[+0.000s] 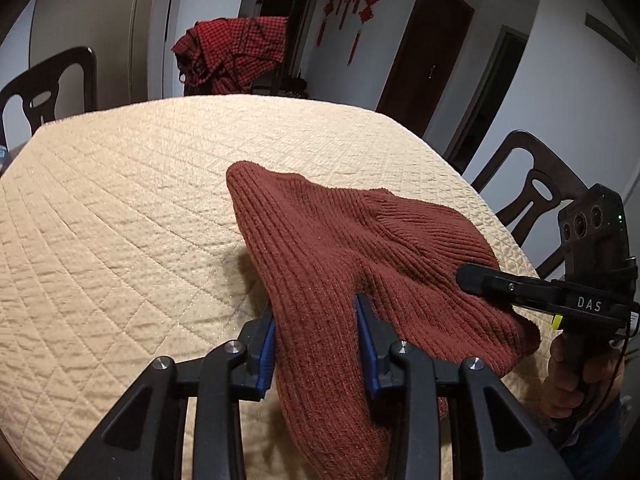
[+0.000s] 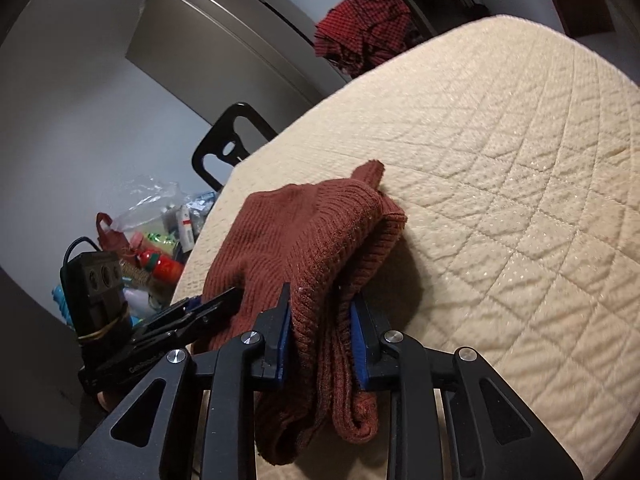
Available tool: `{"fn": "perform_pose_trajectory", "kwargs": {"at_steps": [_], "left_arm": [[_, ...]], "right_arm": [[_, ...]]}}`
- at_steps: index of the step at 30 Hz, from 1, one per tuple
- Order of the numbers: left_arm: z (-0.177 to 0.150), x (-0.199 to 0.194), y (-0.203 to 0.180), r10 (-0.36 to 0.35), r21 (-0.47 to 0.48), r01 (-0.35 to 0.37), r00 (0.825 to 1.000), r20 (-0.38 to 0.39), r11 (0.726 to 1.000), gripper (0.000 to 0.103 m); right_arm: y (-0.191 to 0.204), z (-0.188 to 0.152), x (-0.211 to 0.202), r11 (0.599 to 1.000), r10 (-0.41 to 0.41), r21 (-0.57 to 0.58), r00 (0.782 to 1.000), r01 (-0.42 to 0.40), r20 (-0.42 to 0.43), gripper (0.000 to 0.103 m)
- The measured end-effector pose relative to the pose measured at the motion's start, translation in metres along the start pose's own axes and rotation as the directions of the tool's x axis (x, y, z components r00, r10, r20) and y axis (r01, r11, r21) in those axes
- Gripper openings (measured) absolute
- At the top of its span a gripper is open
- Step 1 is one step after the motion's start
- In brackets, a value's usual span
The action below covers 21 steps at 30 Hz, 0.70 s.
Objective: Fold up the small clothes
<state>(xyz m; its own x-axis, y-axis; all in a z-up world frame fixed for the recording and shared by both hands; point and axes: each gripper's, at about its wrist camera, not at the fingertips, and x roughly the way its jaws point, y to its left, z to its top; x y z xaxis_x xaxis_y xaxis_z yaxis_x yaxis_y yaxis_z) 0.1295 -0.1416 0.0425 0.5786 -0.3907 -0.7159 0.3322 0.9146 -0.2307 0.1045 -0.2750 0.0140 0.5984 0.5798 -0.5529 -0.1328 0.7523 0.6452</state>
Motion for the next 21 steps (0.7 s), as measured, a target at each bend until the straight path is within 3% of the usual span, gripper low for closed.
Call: {"fn": "perform_pose_trajectory", "kwargs": {"at_steps": [11, 21], "left_arm": [[-0.005, -0.018, 0.0, -0.006, 0.019, 0.006, 1.0, 0.026, 1.0, 0.037], [-0.008, -0.033, 0.042, 0.06, -0.004, -0.06, 0.997, 0.05, 0.998, 0.037]], "right_arm": [[0.017, -0.013, -0.008, 1.0, 0.012, -0.018, 1.0, -0.012, 0.013, 0.025], [0.051, -0.007, 0.035, 0.997, 0.053, -0.062, 0.998, -0.055, -0.03, 0.025]]}}
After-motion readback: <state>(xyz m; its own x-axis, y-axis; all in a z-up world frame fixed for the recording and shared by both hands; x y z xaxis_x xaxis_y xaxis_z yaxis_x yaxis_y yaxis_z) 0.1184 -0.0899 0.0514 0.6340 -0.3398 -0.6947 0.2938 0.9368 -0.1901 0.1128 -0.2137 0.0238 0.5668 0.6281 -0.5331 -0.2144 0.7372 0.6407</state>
